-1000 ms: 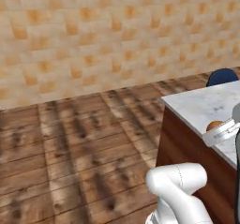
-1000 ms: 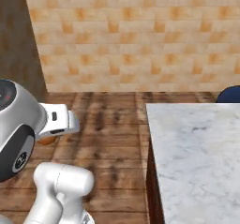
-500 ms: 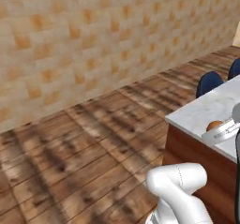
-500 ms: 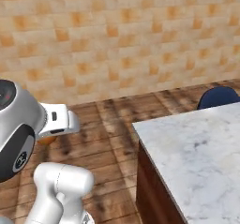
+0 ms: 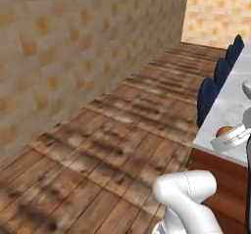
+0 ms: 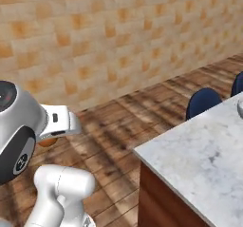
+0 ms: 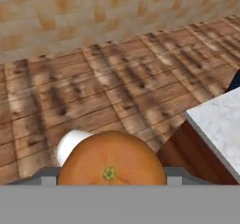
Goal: Retrieve the orange and tangerine from the fridge and place them into the bowl on the dining table.
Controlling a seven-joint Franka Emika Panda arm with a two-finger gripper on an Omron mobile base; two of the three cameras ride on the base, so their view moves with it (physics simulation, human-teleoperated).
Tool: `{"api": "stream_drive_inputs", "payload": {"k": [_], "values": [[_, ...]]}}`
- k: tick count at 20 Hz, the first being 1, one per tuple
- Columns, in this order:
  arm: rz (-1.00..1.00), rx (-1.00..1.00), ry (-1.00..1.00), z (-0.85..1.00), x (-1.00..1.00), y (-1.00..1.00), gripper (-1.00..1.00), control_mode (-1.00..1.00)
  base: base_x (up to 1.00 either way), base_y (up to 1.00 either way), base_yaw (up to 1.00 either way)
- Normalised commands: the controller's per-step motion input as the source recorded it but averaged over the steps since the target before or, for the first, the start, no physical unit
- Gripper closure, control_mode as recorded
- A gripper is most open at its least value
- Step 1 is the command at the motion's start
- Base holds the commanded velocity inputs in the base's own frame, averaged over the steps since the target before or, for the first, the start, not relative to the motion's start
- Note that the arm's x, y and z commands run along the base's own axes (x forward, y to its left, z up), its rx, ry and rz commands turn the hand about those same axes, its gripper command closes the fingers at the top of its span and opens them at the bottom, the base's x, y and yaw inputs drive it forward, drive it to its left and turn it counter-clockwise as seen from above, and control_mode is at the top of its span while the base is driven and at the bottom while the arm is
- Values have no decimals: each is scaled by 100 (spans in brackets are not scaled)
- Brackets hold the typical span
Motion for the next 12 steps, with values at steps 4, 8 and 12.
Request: {"api": "stream_drive_inputs", "payload": {"k": [4, 8, 12], "values": [[0, 0, 0, 0, 0, 0, 100, 100, 97, 67, -64], [0, 0, 0, 0, 0, 0, 100, 100, 100, 75, -62], [0, 0, 0, 0, 0, 0, 100, 100, 100, 72, -61]]}}
